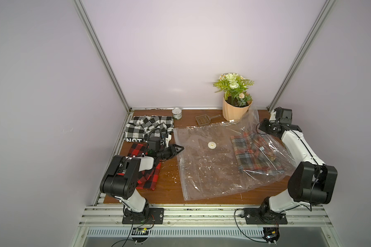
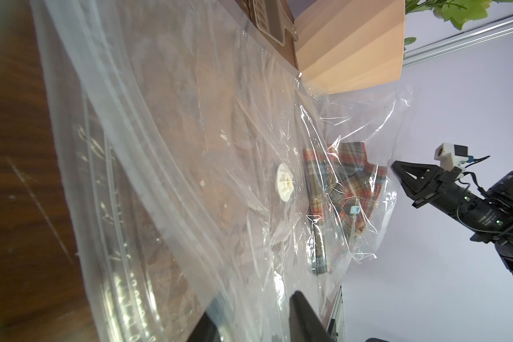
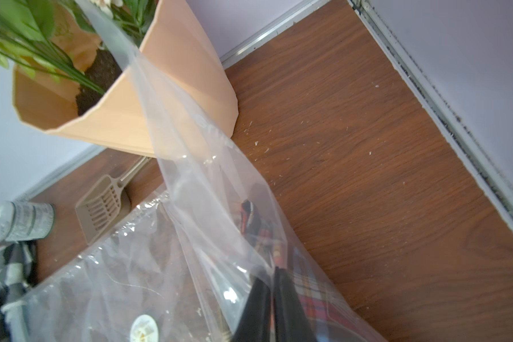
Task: Take the shirt out of the vacuum bag
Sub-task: Adjust the vacuum bag at the center of the board.
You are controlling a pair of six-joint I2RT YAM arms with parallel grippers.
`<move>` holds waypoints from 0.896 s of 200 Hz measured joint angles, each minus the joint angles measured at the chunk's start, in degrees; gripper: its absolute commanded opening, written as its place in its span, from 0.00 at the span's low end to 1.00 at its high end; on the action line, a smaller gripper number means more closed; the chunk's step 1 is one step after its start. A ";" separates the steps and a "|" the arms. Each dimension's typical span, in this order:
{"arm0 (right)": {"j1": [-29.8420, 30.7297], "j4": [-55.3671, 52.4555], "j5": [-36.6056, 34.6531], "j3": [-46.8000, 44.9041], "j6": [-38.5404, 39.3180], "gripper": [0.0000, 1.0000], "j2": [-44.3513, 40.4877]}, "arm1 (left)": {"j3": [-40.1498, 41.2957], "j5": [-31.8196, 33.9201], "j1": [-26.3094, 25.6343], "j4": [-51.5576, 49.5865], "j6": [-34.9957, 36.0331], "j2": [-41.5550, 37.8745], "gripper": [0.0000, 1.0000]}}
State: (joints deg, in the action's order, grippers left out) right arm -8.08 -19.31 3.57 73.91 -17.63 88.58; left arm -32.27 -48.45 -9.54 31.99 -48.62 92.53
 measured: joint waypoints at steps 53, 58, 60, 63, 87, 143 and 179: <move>0.02 -0.24 0.37 0.04 0.17 0.00 -0.09 | 0.00 0.00 -0.17 0.00 0.02 0.02 0.38; 0.02 -0.28 0.37 0.04 0.15 0.00 -0.20 | 0.00 0.00 -0.20 0.02 0.02 0.04 0.38; 0.02 -0.31 0.37 0.04 0.15 0.00 -0.24 | 0.00 0.00 -0.22 0.02 0.02 0.07 0.38; 0.02 -0.33 0.37 0.04 0.15 0.00 -0.33 | 0.00 0.00 -0.24 0.04 0.02 0.09 0.38; 0.20 -1.14 0.31 0.11 0.04 0.00 -2.05 | 0.00 0.00 -0.68 0.17 -0.04 0.42 0.39; 2.51 -5.42 -0.22 6.71 -0.87 0.00 -7.39 | 0.35 -0.44 -1.44 3.56 -1.40 0.46 0.43; 4.74 -8.20 -0.26 11.06 -1.55 0.00 -7.98 | 1.33 -0.59 -1.92 6.03 -2.73 0.46 0.45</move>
State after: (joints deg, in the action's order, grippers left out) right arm -3.33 -27.51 3.31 84.97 -19.18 80.60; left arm -30.94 -49.04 -11.46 38.02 -51.35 92.99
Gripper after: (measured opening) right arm 0.047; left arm 0.442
